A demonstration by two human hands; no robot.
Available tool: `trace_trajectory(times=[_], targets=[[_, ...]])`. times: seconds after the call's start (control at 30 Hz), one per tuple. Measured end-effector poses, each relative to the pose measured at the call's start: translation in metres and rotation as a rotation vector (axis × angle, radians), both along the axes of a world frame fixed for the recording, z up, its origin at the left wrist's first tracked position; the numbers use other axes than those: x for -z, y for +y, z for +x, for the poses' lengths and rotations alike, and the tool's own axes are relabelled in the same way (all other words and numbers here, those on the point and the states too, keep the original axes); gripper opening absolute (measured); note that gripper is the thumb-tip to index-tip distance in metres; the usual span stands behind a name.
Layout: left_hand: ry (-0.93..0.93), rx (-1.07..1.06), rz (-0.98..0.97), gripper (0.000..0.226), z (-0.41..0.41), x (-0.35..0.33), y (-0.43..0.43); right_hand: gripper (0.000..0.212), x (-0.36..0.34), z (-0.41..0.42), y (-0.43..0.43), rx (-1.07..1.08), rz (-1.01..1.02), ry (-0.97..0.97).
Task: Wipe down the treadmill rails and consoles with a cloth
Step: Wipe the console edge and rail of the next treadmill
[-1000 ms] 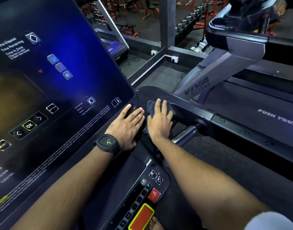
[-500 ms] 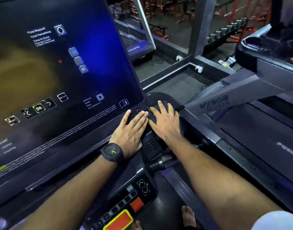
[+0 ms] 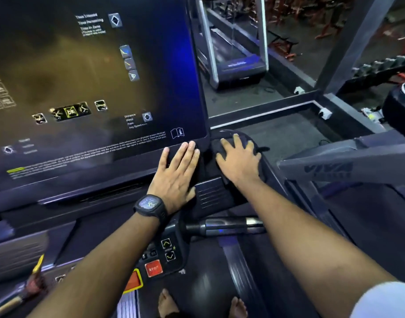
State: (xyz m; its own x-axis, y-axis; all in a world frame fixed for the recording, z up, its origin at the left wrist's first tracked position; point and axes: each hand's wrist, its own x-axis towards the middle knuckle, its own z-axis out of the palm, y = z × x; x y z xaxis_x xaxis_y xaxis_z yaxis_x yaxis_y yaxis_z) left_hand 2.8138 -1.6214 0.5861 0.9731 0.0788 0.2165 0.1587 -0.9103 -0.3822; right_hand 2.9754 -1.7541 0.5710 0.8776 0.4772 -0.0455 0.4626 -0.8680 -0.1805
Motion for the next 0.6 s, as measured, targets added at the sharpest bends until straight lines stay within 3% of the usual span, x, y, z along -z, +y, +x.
trace_trajectory(times=[0.1, 0.23, 0.3, 0.43, 0.5, 0.6], targets=[[-0.007, -0.046, -0.026, 0.100, 0.002, 0.001, -0.009, 0.062, 0.008, -0.030, 0.004, 0.073, -0.023, -0.061], [-0.011, -0.066, -0.032, 0.099, 0.005, 0.004, -0.012, 0.053, 0.014, -0.025, 0.006, -0.231, -0.005, -0.199], [-0.012, -0.064, -0.040, 0.097, 0.005, 0.003, -0.011, 0.054, 0.004, 0.006, 0.010, -0.292, -0.037, -0.126], [-0.015, -0.060, -0.048, 0.096, 0.004, 0.003, -0.011, 0.062, -0.008, 0.025, 0.012, 0.008, -0.009, 0.095], [-0.016, -0.058, -0.051, 0.095, 0.004, 0.004, -0.011, 0.065, -0.001, -0.001, 0.012, 0.076, -0.023, 0.048], [-0.022, -0.060, -0.043, 0.096, 0.006, 0.004, -0.008, 0.060, 0.009, -0.026, 0.016, -0.085, -0.038, -0.114]])
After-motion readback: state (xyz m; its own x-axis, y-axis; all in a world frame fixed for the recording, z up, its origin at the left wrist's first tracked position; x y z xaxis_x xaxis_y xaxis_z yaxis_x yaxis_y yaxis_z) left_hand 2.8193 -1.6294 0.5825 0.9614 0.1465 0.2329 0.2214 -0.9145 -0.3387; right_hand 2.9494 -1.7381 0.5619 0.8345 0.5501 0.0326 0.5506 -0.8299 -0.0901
